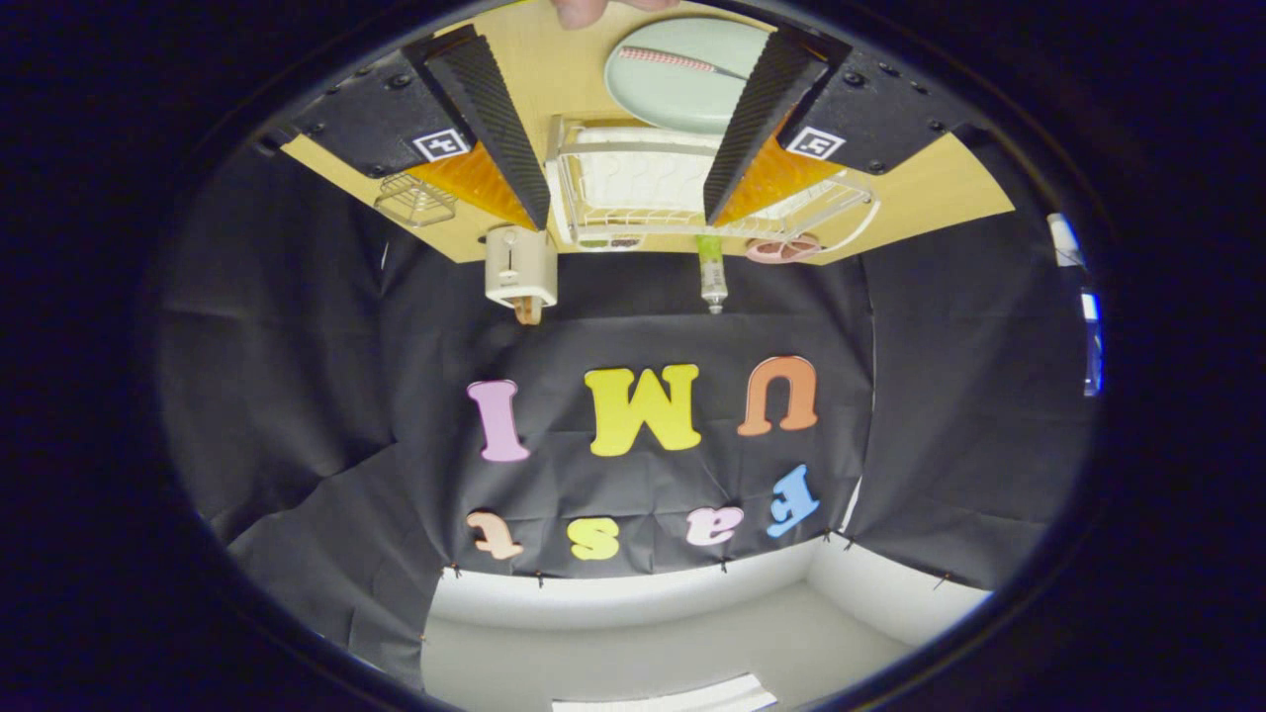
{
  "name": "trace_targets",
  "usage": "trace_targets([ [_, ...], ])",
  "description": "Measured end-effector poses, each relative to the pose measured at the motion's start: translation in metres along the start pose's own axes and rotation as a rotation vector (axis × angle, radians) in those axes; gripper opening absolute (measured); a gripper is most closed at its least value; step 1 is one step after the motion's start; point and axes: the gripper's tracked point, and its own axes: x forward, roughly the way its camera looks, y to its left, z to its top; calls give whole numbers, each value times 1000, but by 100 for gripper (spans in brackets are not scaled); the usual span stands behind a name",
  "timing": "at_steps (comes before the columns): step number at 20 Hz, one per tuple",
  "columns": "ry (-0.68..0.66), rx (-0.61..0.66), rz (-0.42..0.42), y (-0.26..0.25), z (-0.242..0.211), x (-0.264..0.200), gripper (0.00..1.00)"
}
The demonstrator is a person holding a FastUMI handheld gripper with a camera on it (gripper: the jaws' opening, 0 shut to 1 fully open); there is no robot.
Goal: Take the plate from the dish rack, then take the spoon from the basket and place it into the plate.
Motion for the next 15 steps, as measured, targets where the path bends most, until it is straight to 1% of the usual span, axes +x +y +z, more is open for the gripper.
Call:
trace_targets([
  [6,-18,-11,-27,-14,1,-30,100],
  [9,-11,-19,-19,-16,-1,-41,100],
  [12,-16,-37,-31,-18,0,-49,100],
  [15,3,-48,-18,-14,-3,-53,100],
])
